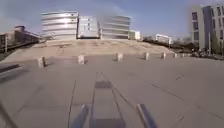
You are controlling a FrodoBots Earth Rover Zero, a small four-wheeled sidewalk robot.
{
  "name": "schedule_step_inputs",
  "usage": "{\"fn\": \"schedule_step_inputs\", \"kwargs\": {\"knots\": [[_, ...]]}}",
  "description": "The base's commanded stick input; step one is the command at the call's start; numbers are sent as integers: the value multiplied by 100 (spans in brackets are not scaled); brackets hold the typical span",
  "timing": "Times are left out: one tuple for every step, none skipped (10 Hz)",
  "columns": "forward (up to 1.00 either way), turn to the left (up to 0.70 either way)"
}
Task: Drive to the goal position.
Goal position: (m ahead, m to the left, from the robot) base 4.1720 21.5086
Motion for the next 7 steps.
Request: {"fn": "schedule_step_inputs", "kwargs": {"knots": [[70, 0], [70, 0], [70, 0], [70, 0], [70, 0], [70, 0], [70, 0]]}}
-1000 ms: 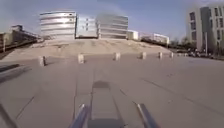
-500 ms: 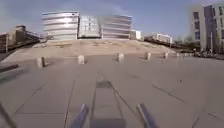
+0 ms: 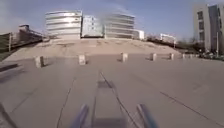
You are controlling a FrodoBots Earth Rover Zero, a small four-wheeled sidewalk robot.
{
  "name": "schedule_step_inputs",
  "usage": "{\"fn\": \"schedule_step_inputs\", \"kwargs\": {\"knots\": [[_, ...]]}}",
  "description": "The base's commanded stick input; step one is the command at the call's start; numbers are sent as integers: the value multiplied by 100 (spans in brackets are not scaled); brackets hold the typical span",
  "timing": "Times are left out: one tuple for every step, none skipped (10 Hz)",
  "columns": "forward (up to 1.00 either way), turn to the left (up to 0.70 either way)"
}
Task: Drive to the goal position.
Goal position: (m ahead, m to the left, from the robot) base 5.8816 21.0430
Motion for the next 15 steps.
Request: {"fn": "schedule_step_inputs", "kwargs": {"knots": [[70, 0], [70, 0], [70, 0], [70, 6], [62, 18], [45, 27], [64, 17], [70, 14], [70, 14], [70, 14], [70, 14], [70, 14], [70, 14], [70, 14], [70, 14]]}}
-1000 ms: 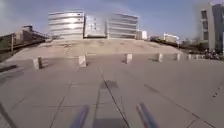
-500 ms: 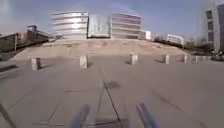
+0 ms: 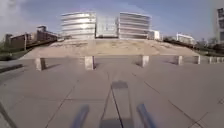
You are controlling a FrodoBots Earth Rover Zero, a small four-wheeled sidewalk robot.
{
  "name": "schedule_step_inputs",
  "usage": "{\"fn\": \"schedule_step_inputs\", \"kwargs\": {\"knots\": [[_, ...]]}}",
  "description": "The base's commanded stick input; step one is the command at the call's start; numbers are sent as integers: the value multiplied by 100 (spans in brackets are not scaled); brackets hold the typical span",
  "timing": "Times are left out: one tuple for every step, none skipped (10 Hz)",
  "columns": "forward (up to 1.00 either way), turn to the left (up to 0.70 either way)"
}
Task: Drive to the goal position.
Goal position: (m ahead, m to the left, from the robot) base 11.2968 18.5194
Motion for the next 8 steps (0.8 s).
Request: {"fn": "schedule_step_inputs", "kwargs": {"knots": [[70, 14], [70, 14], [70, 14], [70, 14], [70, 14], [70, 14], [70, 14], [70, 14]]}}
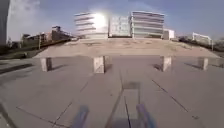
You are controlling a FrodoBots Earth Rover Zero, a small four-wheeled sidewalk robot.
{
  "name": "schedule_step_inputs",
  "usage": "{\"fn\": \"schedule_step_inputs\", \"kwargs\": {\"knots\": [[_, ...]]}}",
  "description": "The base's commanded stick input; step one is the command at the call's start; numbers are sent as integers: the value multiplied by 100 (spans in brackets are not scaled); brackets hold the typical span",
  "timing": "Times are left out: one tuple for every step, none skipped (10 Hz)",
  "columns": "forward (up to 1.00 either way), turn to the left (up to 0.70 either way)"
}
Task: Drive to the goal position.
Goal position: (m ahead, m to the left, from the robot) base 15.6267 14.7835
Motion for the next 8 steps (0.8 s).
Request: {"fn": "schedule_step_inputs", "kwargs": {"knots": [[70, 14], [70, 14], [70, 14], [70, 14], [70, 14], [70, 14], [70, 14], [70, 14]]}}
